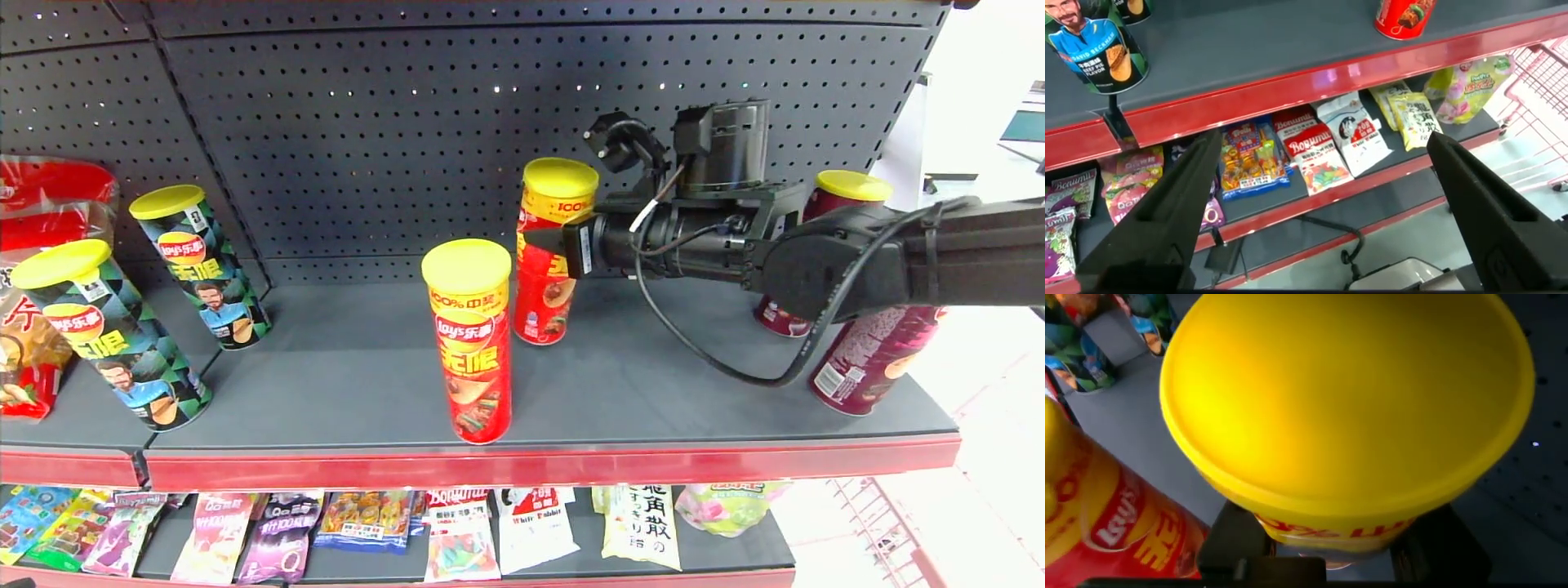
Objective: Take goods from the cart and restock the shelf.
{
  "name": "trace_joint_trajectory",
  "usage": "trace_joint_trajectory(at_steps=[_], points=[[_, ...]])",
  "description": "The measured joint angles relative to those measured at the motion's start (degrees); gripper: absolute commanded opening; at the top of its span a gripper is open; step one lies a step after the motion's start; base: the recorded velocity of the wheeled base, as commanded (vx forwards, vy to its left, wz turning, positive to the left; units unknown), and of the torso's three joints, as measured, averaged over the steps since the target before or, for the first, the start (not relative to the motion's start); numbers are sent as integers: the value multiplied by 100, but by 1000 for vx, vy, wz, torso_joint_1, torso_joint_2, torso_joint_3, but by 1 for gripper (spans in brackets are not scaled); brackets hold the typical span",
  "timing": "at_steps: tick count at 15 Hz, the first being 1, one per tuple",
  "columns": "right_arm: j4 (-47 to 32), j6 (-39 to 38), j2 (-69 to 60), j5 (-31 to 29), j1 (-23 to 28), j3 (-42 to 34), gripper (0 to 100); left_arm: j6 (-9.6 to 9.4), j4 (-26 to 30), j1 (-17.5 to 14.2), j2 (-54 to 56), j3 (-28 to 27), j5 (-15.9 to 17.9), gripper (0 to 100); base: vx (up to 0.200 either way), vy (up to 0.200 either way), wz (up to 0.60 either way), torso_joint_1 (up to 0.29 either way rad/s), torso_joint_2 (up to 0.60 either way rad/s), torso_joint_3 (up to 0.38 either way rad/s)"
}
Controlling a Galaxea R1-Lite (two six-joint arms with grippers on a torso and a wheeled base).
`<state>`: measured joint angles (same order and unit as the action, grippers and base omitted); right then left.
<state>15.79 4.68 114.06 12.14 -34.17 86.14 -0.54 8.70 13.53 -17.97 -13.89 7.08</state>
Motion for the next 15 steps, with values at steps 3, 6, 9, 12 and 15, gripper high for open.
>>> trace_joint_trajectory(at_steps=[3, 6, 9, 12, 15], points=[[-5, 62, 199, 9, -56, 94, 0, 0, 5, 0, 22, 11, -16, 100, 0, 0, 0, 0, 0, 0], [-6, 68, 395, -5, -63, 226, 0, 0, 158, 0, 83, 11, -17, 100, 0, 0, 0, 0, 0, 0], [-5, 67, 579, -5, -41, 421, 0, 0, 254, 0, 149, 11, -16, 100, 0, 0, 0, 0, 0, 0], [-29, 67, 719, -2, -50, 652, 0, 0, 268, 0, 183, 22, -16, 100, 0, 0, 0, 0, 0, 0], [-30, 67, 791, -10, -74, 697, 100, 5, 268, 0, 194, 30, -13, 100, 0, 0, 0, 0, 0, 0]])
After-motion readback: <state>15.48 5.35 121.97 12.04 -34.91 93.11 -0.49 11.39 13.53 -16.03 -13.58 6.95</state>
